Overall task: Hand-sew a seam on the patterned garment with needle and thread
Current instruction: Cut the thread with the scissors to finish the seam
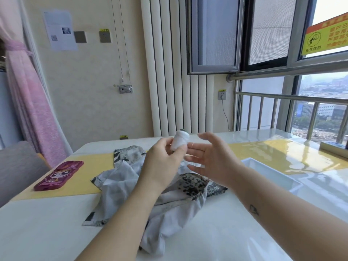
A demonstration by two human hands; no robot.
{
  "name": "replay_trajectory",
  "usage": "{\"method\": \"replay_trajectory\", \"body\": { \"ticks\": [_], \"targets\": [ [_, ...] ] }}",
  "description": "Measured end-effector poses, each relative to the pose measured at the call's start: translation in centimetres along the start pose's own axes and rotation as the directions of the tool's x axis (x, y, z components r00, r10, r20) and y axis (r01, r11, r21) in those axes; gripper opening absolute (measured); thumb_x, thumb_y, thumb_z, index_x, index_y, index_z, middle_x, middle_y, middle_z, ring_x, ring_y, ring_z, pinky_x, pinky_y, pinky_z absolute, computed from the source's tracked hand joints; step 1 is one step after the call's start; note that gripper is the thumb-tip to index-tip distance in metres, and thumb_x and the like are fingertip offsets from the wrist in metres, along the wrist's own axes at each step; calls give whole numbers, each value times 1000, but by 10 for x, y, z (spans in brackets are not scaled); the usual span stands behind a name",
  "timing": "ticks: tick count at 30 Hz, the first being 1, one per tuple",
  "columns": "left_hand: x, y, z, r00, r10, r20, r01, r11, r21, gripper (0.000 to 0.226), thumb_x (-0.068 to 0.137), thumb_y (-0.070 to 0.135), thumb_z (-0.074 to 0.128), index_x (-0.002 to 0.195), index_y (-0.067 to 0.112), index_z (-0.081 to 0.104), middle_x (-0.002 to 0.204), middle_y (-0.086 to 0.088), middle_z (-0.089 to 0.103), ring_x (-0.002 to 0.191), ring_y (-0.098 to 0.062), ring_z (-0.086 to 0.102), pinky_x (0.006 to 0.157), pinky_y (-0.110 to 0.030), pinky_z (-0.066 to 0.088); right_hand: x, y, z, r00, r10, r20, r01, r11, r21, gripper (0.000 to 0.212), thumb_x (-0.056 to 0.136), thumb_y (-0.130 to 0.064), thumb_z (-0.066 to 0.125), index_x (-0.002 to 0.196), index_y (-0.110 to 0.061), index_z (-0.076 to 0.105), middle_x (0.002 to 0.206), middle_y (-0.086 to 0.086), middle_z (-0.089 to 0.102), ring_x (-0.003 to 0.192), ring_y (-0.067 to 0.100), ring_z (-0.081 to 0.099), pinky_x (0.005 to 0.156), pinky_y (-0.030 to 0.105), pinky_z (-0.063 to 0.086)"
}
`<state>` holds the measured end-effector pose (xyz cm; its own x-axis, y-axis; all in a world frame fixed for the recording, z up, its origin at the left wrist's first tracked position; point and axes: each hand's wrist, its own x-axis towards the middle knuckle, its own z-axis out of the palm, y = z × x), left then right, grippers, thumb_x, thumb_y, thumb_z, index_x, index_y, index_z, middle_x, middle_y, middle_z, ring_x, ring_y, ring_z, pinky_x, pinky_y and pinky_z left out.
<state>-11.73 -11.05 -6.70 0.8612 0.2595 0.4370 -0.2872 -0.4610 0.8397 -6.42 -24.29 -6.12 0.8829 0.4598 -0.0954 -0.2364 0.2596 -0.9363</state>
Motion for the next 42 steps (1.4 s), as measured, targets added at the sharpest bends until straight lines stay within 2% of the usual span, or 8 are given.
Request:
{"method": "replay_trajectory", "body": {
  "ticks": [4,11,15,18,21,27,33,42],
  "targets": [
    [8,-5,-6,983,-157,96,178,940,-291,12,92,33,57,90,25,66,94,6,71,95,-12,65,86,-30,47,0,-2,-1,985,-148,-92,139,986,-97,18,95,-5,48,106,-6,63,92,4,73,64,11,58,64,22,47],
    [7,-7,-9,966,-86,244,192,872,-450,17,73,38,61,79,28,74,86,15,71,92,-1,62,95,-34,42,-1,-4,-2,964,-249,-99,221,948,-230,18,98,-18,51,97,-14,68,74,-6,67,57,7,39,55,17,38],
    [7,-10,-11,953,-81,292,218,854,-473,31,74,38,61,99,21,71,109,2,70,106,-8,60,95,-33,41,-2,-5,0,941,-318,-119,254,893,-372,19,95,-23,55,89,-24,73,72,-7,48,63,9,37,65,23,37],
    [7,-13,-12,951,-111,289,252,821,-512,30,78,32,63,103,16,68,114,-4,68,111,-14,60,94,-32,42,-2,-5,0,925,-359,-122,286,872,-397,18,95,-22,56,90,-24,73,75,-8,51,70,10,42,67,24,39],
    [7,-13,-17,956,-133,260,241,862,-447,12,91,21,60,97,15,68,99,0,71,102,-16,65,92,-32,43,-2,-5,-1,918,-378,-124,319,885,-339,19,96,-16,54,91,-19,72,83,-2,59,69,9,46,66,23,42],
    [1,-18,-23,963,-123,238,165,972,-167,17,91,25,60,104,16,67,98,0,71,87,-8,69,74,-14,49,-2,-2,-4,874,-437,-210,391,892,-229,15,94,-12,55,96,-13,70,75,-3,63,61,4,49,60,17,40],
    [-6,-21,-18,943,-194,270,201,980,1,12,89,30,61,91,20,67,92,-2,72,97,-19,67,78,-22,45,-4,-8,1,782,-549,-294,544,832,-107,12,92,-10,59,90,-16,69,66,-5,66,54,3,52,59,18,44],
    [-10,-20,-15,939,-201,277,206,978,12,14,88,28,63,92,16,69,97,-9,72,99,-26,65,93,-33,47,-5,-6,1,770,-577,-273,568,814,-117,14,92,-8,58,88,-16,68,60,-7,65,53,2,57,56,14,47]
  ]
}}
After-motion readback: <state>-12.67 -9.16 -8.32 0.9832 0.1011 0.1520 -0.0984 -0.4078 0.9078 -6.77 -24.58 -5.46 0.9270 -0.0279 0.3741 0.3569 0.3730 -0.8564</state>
